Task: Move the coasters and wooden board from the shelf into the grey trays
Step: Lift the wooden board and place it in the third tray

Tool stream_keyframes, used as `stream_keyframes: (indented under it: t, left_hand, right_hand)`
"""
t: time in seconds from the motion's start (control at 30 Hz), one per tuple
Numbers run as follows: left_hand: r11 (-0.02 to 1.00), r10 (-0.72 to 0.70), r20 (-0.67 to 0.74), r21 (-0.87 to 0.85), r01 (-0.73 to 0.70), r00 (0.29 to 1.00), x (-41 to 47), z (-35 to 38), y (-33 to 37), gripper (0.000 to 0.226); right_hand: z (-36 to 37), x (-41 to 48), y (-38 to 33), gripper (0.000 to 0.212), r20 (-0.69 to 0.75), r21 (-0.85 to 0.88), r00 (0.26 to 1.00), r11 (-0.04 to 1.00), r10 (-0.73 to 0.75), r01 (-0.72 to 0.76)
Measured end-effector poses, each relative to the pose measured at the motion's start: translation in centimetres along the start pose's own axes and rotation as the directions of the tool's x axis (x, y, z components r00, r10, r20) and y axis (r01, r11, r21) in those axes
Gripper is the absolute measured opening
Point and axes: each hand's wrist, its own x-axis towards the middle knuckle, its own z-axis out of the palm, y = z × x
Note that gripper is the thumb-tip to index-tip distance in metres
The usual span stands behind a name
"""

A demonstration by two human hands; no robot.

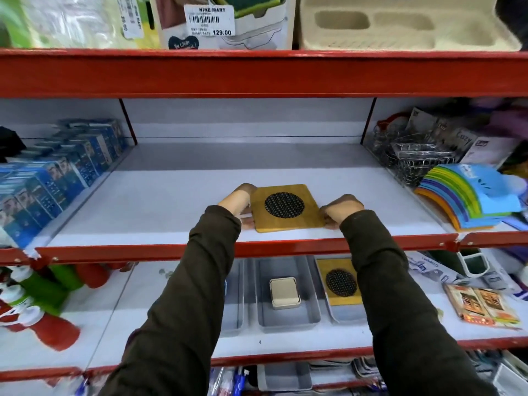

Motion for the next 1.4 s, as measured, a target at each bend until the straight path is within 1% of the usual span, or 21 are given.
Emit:
stream_keyframes:
  t: [0.07, 0.13, 0.2, 0.27, 0.37, 0.43, 0.5, 0.57, 0.63, 0.7, 0.8, 0.87, 0.9, 0.97, 1.03, 1.1, 1.17, 1.23, 1.3, 1.4]
  left_hand:
    - [0.999, -0.025, -0.015, -0.034, 0.024, 1.0, 0.3, 0.0, -0.1, 0.02]
    - [1.0, 0.007, -0.024, 0.008, -0.007, 1.0, 0.4, 0.4, -0.4, 0.009]
    - [0.993, 0.066, -0.027, 0.098, -0.063, 0.997, 0.5, 0.7, -0.5, 0.013]
    - [0.985, 0.116, -0.022, 0.129, -0.112, 0.993, 0.0, 1.0, -0.9, 0.017]
    - [0.988, 0.132, 0.042, 0.078, -0.135, 0.99, -2.1, 1.6, -2.0, 0.021]
    - [0.988, 0.124, 0.125, 0.072, -0.134, 0.984, -3.5, 2.2, -3.9, 0.026]
    - [0.991, 0.107, 0.235, 0.055, -0.123, 0.966, -4.9, 3.0, -6.3, 0.04]
    - [0.993, 0.091, 0.289, 0.045, -0.109, 0.953, -6.2, 3.8, -9.0, 0.049]
    - [0.995, 0.077, 0.325, 0.029, -0.091, 0.942, -7.6, 4.6, -11.7, 0.056]
    - [0.998, 0.041, 0.361, 0.036, -0.058, 0.932, -8.5, 5.2, -14.6, 0.063]
    - [0.996, -0.075, 0.368, 0.08, 0.049, 0.927, -8.3, 6.5, -19.3, 0.057]
    - [0.986, -0.166, 0.325, 0.064, 0.153, 0.931, -7.0, 7.9, -22.3, 0.057]
    - [0.98, -0.197, 0.28, 0.05, 0.19, 0.94, -6.1, 9.0, -23.5, 0.052]
    - [0.975, -0.219, 0.156, 0.073, 0.21, 0.963, -3.8, 10.9, -25.2, 0.042]
    - [0.979, -0.186, 0.066, 0.099, 0.179, 0.98, -1.1, 12.7, -25.9, 0.038]
    - [0.986, -0.14, -0.037, 0.091, 0.143, 0.989, 2.2, 14.1, -26.4, 0.033]
    - [0.99, -0.107, -0.104, 0.084, 0.116, 0.989, 5.2, 15.1, -26.5, 0.031]
    - [0.986, -0.09, -0.159, 0.128, 0.111, 0.983, 7.9, 15.8, -26.9, 0.032]
    - [0.975, -0.092, -0.206, 0.178, 0.129, 0.974, 10.4, 16.2, -27.5, 0.03]
    - [0.955, -0.085, -0.273, 0.253, 0.157, 0.958, 12.1, 16.8, -28.5, 0.031]
  right_hand:
    - [-0.7, -0.1, 0.0, 0.027, 0.092, 0.088, 0.995, 0.996, 0.023, -0.031]
    - [-1.9, -0.8, 0.1, 0.028, 0.142, 0.126, 0.99, 0.991, 0.022, -0.04]
    - [-3.5, -2.2, 0.2, 0.023, 0.183, 0.19, 0.983, 0.981, -0.013, -0.022]
    - [-5.5, -3.8, 0.9, 0.023, 0.225, 0.288, 0.973, 0.958, -0.05, -0.017]
    - [-8.4, -6.9, 2.2, 0.034, 0.285, 0.375, 0.953, 0.927, -0.099, -0.015]
    - [-10.1, -8.8, 3.9, 0.033, 0.31, 0.391, 0.945, 0.92, -0.109, -0.022]
    - [-11.7, -10.2, 6.1, 0.023, 0.334, 0.374, 0.936, 0.927, -0.112, -0.023]
    - [-13.2, -11.4, 8.3, 0.012, 0.39, 0.331, 0.915, 0.943, -0.101, -0.037]
    - [-14.6, -11.9, 10.9, 0.015, 0.482, 0.252, 0.873, 0.966, -0.075, -0.056]
    - [-15.6, -11.9, 14.0, 0.023, 0.547, 0.16, 0.837, 0.982, -0.001, -0.103]
    - [-16.3, -12.0, 18.6, 0.027, 0.591, 0.059, 0.798, 0.98, 0.118, -0.188]
    - [-16.0, -11.4, 21.5, 0.027, 0.594, 0.012, 0.781, 0.969, 0.193, -0.248]
    - [-15.8, -10.7, 22.8, 0.03, 0.589, 0.013, 0.775, 0.956, 0.229, -0.293]
    - [-14.7, -8.8, 24.9, 0.035, 0.554, 0.055, 0.781, 0.924, 0.288, -0.38]
    - [-13.3, -6.6, 26.2, 0.027, 0.501, 0.088, 0.805, 0.907, 0.317, -0.412]
    - [-11.9, -3.9, 27.1, 0.019, 0.426, 0.118, 0.847, 0.908, 0.32, -0.402]
    - [-10.4, -0.8, 27.8, 0.024, 0.342, 0.162, 0.884, 0.906, 0.32, -0.391]
    - [-9.3, 1.7, 28.1, 0.028, 0.278, 0.177, 0.905, 0.909, 0.322, -0.378]
    - [-8.4, 4.0, 28.5, 0.028, 0.227, 0.142, 0.919, 0.922, 0.323, -0.359]
    - [-7.3, 6.0, 29.0, 0.026, 0.149, 0.027, 0.933, 0.942, 0.327, -0.335]
